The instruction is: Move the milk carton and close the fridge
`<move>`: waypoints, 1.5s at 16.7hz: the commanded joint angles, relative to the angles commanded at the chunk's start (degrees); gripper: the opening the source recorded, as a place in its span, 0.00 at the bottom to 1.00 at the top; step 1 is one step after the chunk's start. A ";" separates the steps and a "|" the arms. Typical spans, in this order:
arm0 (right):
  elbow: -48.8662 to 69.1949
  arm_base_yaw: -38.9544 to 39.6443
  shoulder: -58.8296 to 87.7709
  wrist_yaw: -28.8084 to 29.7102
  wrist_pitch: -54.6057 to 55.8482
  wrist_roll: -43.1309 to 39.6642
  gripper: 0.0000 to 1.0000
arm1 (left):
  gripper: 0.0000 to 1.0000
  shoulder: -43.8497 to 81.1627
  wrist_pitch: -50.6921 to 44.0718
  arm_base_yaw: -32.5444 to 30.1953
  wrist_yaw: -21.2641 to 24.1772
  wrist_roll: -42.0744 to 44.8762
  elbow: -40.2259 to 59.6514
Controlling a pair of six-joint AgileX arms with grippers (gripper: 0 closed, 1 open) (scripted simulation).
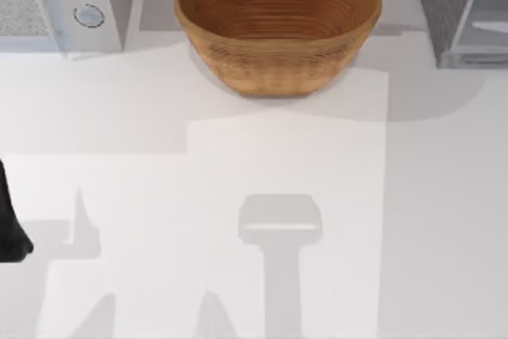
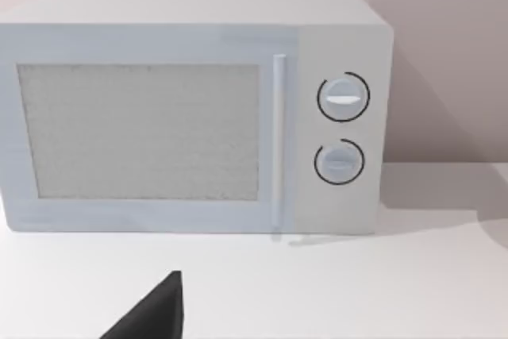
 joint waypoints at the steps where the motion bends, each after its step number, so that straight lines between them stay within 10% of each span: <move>1: -1.13 -1.14 0.49 0.03 0.82 -0.22 1.00 | 1.00 0.00 0.00 0.00 0.00 0.00 0.00; 25: -18.14 51.55 -11.43 41.53 19.63 35.67 1.00 | 1.00 0.00 0.00 0.00 0.00 0.00 0.00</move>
